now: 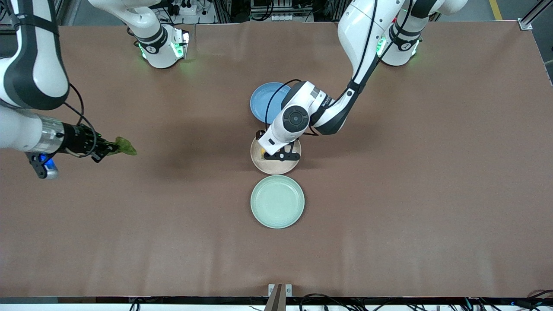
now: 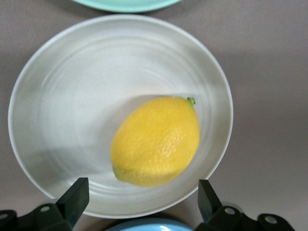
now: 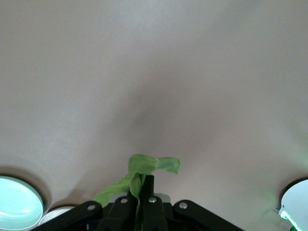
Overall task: Pick lemon and lettuce from plates
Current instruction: 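Grasp the lemon with the left gripper and lift it off the beige plate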
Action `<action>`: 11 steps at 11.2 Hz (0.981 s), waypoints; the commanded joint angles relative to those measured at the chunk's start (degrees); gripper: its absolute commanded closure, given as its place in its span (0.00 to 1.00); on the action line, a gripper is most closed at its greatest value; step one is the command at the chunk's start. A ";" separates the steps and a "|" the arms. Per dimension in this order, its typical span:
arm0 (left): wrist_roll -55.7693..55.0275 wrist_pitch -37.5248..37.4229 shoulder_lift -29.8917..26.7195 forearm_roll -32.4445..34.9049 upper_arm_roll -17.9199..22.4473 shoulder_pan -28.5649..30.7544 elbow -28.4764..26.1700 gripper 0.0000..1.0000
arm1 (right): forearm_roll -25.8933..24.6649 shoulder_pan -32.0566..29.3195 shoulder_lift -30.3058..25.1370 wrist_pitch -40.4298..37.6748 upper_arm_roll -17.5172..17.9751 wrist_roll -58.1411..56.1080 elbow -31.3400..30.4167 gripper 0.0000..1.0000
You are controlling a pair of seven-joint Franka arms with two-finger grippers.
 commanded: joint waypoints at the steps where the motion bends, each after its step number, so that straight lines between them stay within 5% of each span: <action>1: -1.11 5.15 2.64 -0.27 0.92 -1.46 1.27 0.00 | -0.67 -1.05 -1.39 3.00 0.08 -0.85 -3.46 1.00; 7: -2.77 9.56 4.32 -0.01 1.18 -2.08 1.27 0.00 | -6.73 -1.06 -2.09 22.26 0.08 -6.66 -20.00 1.00; 9: -6.02 9.74 4.23 0.08 1.27 -2.08 1.27 0.99 | -6.73 -0.80 -1.65 22.44 0.08 -6.48 -20.09 1.00; 11: -6.12 9.74 4.05 1.74 1.36 -2.17 1.27 1.00 | -6.73 -0.71 -1.13 23.93 0.08 -5.96 -20.27 1.00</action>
